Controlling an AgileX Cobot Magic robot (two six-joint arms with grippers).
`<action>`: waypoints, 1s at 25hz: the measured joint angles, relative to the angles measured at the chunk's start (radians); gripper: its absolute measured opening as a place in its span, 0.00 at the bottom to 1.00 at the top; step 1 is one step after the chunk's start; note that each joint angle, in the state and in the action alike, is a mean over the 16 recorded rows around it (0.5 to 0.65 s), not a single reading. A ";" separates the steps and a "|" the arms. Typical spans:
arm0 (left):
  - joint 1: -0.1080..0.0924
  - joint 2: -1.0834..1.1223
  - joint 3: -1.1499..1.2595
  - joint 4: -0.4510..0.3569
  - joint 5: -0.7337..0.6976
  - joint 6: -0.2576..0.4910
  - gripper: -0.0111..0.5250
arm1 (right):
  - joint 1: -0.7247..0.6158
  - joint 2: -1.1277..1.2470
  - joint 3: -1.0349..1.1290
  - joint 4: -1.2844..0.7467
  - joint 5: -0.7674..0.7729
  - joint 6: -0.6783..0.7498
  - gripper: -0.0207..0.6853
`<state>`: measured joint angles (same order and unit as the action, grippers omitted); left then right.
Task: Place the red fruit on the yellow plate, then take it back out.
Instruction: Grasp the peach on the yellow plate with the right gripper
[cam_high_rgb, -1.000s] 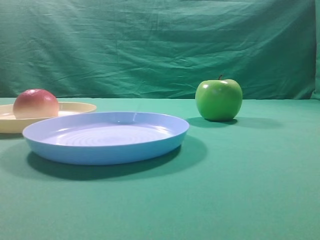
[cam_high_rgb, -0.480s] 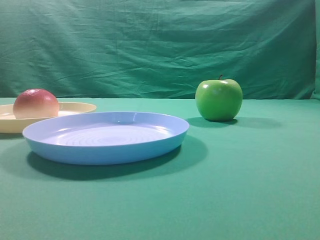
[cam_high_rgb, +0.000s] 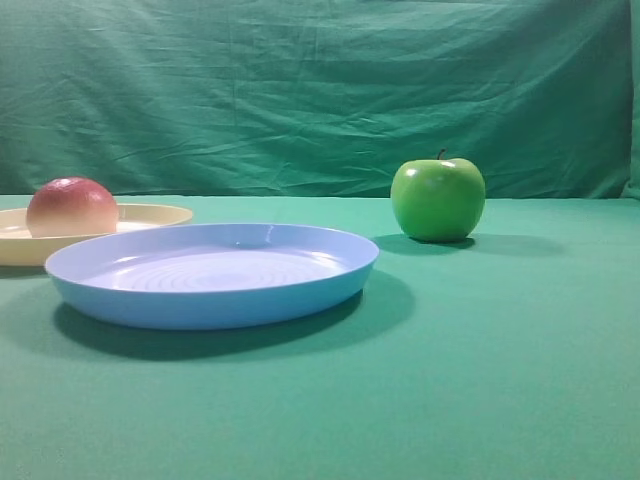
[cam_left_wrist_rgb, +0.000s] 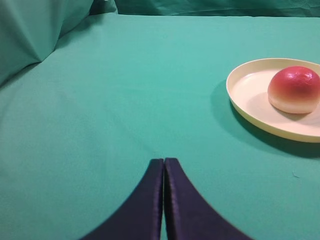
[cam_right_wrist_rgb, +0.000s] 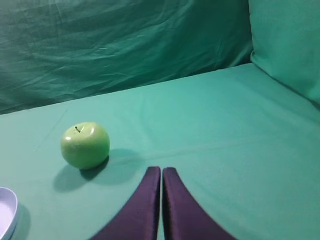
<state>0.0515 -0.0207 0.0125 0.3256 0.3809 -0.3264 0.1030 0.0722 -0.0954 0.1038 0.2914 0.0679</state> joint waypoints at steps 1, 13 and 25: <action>0.000 0.000 0.000 0.000 0.000 0.000 0.02 | 0.005 0.021 -0.027 0.004 0.006 0.000 0.03; 0.000 0.000 0.000 0.000 0.000 0.000 0.02 | 0.062 0.370 -0.437 0.109 0.187 -0.101 0.03; 0.000 0.000 0.000 0.000 0.000 0.000 0.02 | 0.066 0.463 -0.563 0.197 0.234 -0.183 0.03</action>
<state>0.0515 -0.0207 0.0125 0.3256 0.3809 -0.3264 0.1693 0.5356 -0.6585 0.3013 0.5250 -0.1155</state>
